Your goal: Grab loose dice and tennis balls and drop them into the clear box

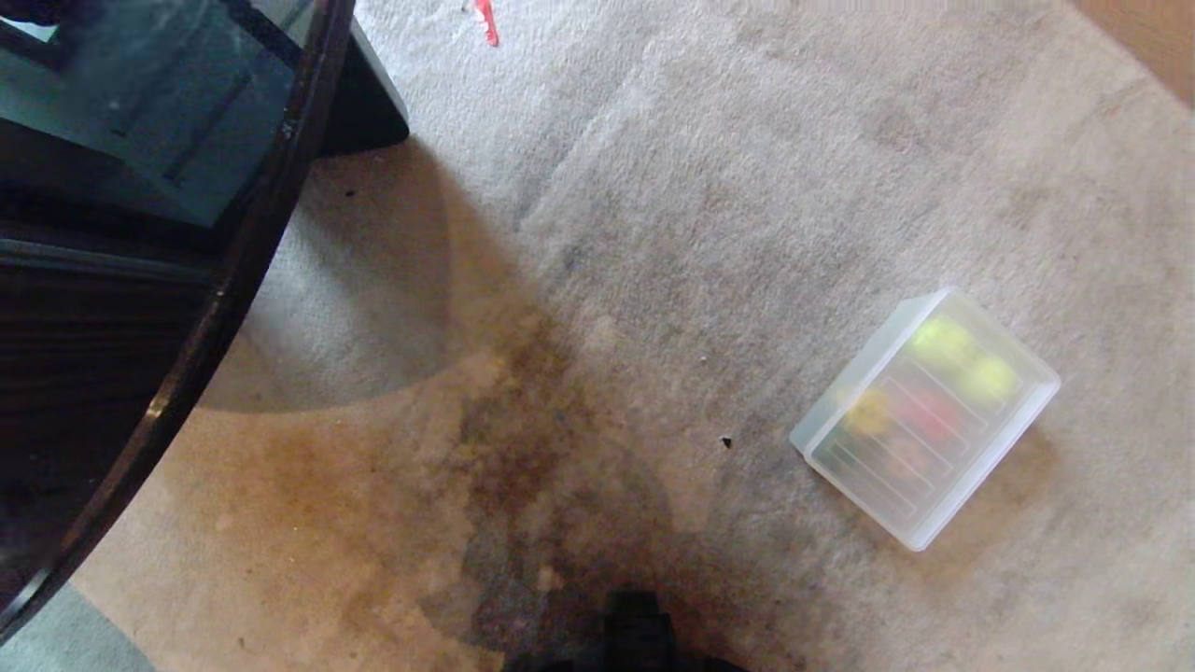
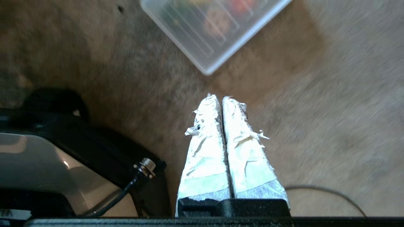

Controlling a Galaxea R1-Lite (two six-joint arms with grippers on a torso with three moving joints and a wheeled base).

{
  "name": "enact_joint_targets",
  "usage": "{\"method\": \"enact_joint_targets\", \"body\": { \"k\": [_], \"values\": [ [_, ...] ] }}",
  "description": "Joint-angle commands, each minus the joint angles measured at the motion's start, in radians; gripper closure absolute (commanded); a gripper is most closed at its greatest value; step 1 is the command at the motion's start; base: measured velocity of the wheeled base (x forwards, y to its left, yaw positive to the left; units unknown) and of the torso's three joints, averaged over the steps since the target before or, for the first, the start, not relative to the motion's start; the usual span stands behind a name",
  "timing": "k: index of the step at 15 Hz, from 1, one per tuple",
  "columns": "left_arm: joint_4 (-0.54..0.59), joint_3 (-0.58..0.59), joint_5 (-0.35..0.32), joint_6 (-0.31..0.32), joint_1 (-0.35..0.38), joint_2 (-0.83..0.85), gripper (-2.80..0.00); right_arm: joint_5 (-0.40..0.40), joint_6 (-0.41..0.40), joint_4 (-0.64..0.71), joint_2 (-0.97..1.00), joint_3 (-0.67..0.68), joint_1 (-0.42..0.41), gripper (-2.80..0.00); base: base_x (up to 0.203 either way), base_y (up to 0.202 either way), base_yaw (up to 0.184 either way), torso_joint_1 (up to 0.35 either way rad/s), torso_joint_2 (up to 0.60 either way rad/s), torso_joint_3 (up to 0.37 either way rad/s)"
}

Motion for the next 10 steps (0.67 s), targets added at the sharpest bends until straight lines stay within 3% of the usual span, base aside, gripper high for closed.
{"method": "enact_joint_targets", "body": {
  "k": [1,10],
  "values": [
    [0.000,0.002,0.001,-0.001,0.000,0.000,0.00,0.000,-0.001,-0.001,-0.037,0.004,0.006,0.00,0.000,0.000,0.000,0.005,0.00,0.207],
    [0.000,0.000,0.001,-0.001,0.000,0.000,0.00,0.000,-0.001,-0.001,-0.037,0.004,0.006,0.00,0.000,0.000,0.000,0.003,0.00,0.204]
  ]
}}
